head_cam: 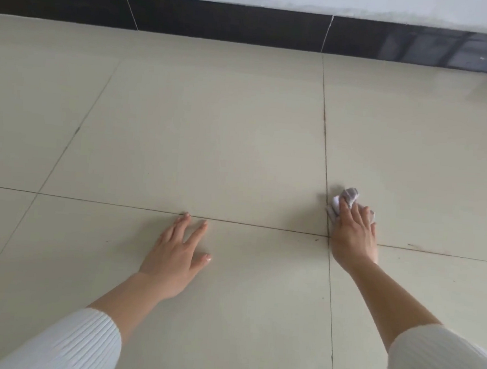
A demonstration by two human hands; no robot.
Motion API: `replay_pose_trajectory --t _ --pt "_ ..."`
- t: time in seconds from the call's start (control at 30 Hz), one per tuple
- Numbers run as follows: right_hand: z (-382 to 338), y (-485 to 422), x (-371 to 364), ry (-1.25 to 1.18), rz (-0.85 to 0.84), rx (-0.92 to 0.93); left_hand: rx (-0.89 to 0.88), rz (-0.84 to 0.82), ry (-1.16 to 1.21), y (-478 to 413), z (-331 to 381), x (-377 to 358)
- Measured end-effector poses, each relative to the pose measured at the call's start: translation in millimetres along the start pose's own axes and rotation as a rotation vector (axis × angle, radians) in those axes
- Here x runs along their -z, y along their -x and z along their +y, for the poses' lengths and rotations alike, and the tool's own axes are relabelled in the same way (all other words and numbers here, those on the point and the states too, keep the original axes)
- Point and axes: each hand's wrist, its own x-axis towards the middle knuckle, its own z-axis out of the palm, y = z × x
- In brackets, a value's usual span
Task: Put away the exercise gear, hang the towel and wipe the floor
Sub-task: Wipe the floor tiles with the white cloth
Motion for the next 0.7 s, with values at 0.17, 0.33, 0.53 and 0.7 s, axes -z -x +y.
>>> replay_pose_trajectory --t 0.17,0.33,0.53,0.7 --pt "-94.3 66.5 -42.4 -0.049 -0.073 0.534 0.042 0.145 0.028 -0.3 -7.5 1.1" --pt "-97.1 103.1 -61.4 0.118 -0.201 1.057 0.235 0.194 0.083 -13.2 -23.4 -7.4" --pt "-66.2 8.6 -35.5 0.261 -0.072 0.907 0.219 0.199 0.103 -40.5 -22.4 0.1" --pt "-41.6 -48.0 -7.8 0.072 0.001 0.125 0.18 0.164 0.007 -55.9 -35.6 8.2"
